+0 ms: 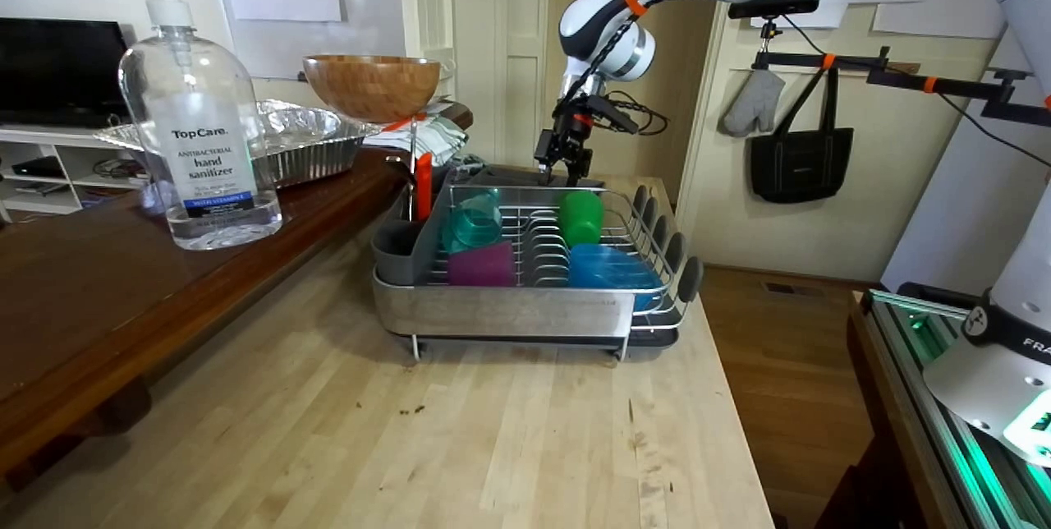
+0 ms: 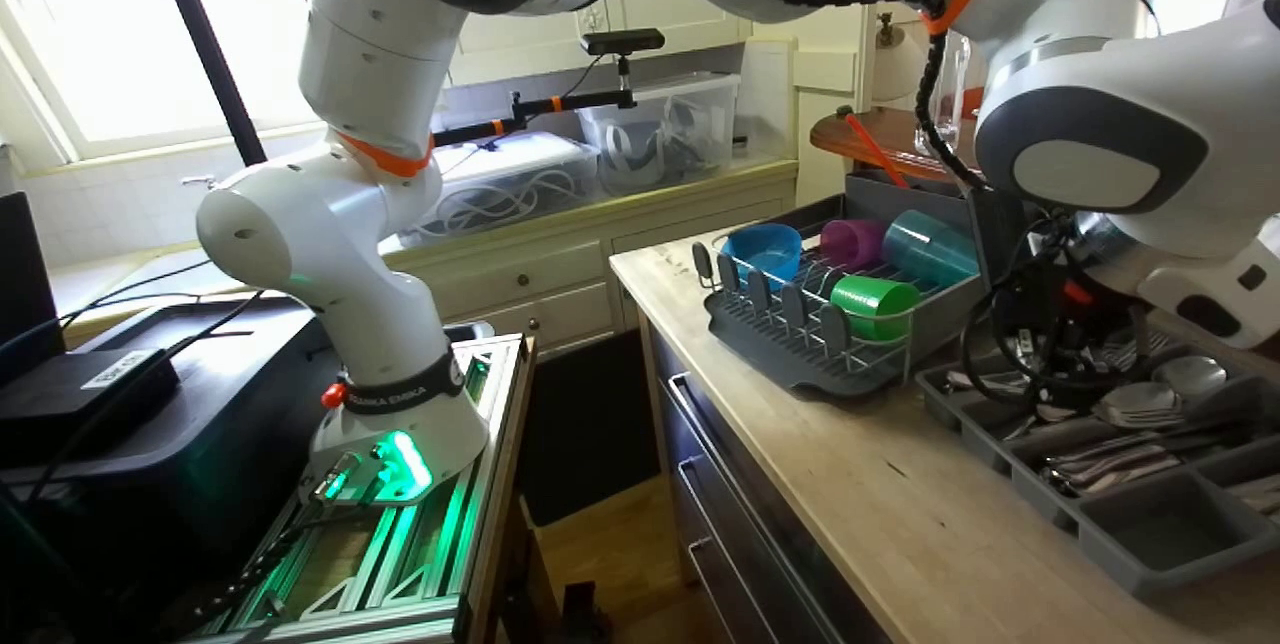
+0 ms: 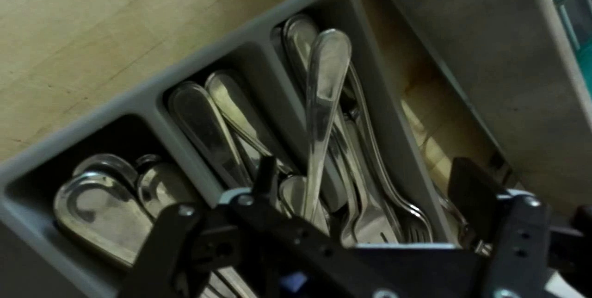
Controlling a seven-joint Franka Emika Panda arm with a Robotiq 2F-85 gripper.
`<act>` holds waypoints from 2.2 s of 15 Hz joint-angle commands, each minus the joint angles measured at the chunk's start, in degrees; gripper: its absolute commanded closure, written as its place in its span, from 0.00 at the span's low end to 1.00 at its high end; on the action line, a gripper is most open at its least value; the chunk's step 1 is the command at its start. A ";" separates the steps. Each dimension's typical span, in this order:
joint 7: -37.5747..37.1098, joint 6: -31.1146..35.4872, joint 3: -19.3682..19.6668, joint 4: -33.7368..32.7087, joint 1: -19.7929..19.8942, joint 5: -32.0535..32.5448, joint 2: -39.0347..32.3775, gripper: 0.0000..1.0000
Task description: Pick up the folk and put it on the dish dryer
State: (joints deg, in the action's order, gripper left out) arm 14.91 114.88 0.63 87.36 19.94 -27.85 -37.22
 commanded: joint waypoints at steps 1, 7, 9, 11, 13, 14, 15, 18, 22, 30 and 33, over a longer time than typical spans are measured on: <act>-5.13 0.82 1.10 -1.18 -1.57 1.38 -1.79 0.08; -9.59 -0.04 1.18 -4.28 -2.78 2.25 -4.67 0.14; -10.71 -0.43 1.23 -5.52 -2.77 2.46 -5.69 0.16; -11.73 -0.78 1.33 -6.74 -2.48 2.53 -6.72 0.20; -12.67 -0.78 1.59 -7.75 -2.38 2.81 -7.68 0.34; -13.10 -0.81 1.71 -8.30 -2.37 2.95 -8.16 0.38; -13.56 -0.76 1.82 -8.76 -2.44 3.18 -8.59 0.45; -14.50 -0.79 1.93 -10.17 -2.63 3.96 -9.68 0.73; -14.79 -0.83 2.01 -10.80 -3.10 5.06 -9.52 0.94; -12.55 0.05 3.01 -6.21 -3.67 9.50 -4.39 0.94; -10.92 1.80 3.09 -3.76 -3.71 10.38 -2.27 0.96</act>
State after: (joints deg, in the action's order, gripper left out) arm 3.60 115.10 2.30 79.06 16.04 -19.32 -44.25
